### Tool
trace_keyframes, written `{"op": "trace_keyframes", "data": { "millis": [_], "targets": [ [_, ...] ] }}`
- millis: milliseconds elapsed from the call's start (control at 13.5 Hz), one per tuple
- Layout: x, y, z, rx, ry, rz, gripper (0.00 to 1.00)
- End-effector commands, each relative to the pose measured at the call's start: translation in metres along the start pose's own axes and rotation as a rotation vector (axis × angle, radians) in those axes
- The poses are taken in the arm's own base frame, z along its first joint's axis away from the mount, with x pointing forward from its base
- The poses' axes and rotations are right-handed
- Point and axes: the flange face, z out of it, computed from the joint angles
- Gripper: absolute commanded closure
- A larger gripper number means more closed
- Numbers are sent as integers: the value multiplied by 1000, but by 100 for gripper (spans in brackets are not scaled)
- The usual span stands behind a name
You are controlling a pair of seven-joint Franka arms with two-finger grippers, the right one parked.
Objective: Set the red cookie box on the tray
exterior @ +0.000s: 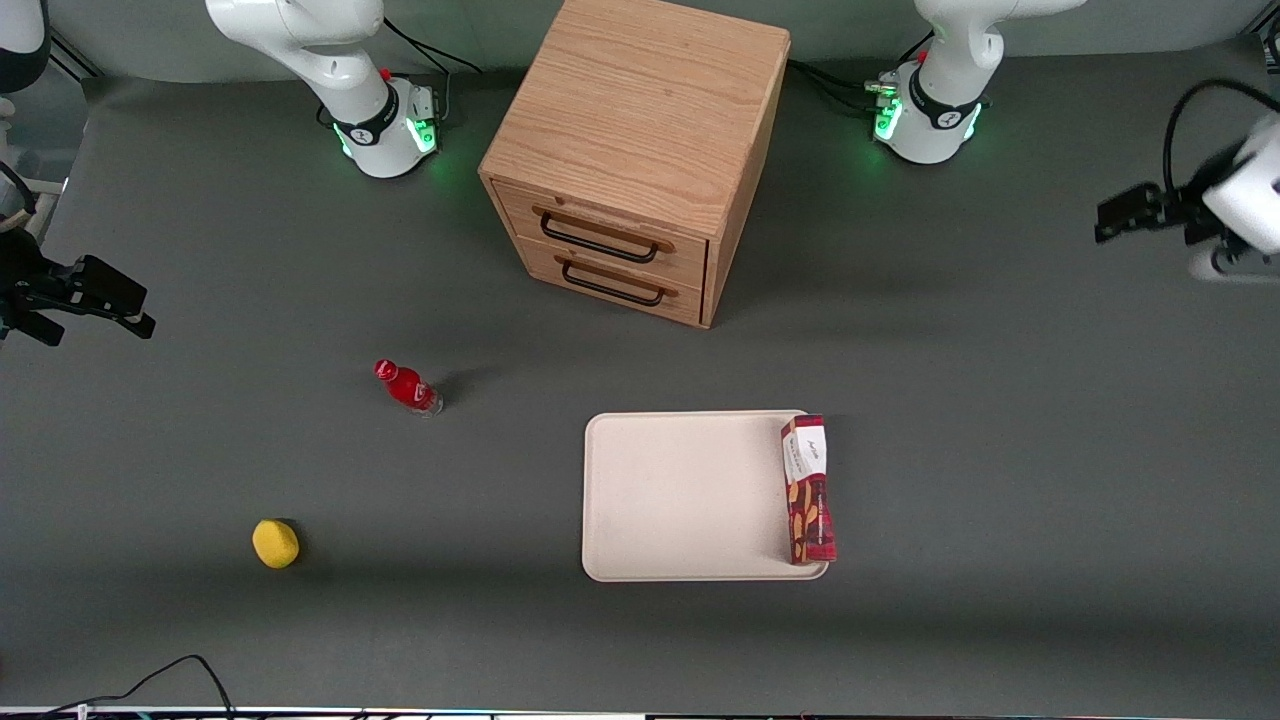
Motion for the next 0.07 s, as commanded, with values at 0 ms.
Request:
{"op": "trace_keyframes", "data": {
  "millis": [0],
  "targets": [
    [5, 6, -7, -6, -24, 33, 0]
  ]
}}
